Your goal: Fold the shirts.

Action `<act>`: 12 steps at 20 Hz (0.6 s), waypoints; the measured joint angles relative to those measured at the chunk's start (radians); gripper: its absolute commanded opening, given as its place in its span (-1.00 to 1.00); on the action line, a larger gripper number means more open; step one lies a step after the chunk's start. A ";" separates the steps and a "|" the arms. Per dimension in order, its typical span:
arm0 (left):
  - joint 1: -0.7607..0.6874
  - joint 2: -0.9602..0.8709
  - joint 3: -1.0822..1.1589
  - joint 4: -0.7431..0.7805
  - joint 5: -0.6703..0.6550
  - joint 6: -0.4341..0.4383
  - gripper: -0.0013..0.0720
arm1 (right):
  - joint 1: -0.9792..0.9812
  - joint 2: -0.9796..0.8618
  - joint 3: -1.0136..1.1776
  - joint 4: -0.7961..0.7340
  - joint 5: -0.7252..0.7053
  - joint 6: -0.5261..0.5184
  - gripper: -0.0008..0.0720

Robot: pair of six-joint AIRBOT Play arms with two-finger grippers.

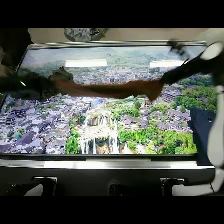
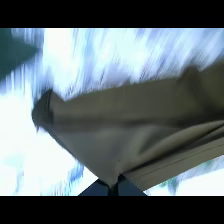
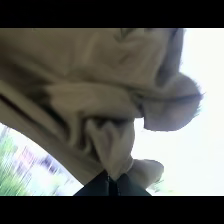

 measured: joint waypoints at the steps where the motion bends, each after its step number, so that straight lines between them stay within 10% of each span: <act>1: 0.002 0.043 0.111 0.001 0.011 -0.001 -0.87 | -0.005 0.098 0.024 -0.006 -0.075 -0.007 -0.86; 6: 0.005 0.241 0.507 0.049 0.089 -0.054 -0.87 | -0.016 0.574 0.079 -0.042 -0.362 -0.039 -0.86; 12: 0.006 0.335 0.591 0.089 0.095 -0.127 -0.87 | -0.019 0.793 0.089 -0.098 -0.383 0.007 -0.86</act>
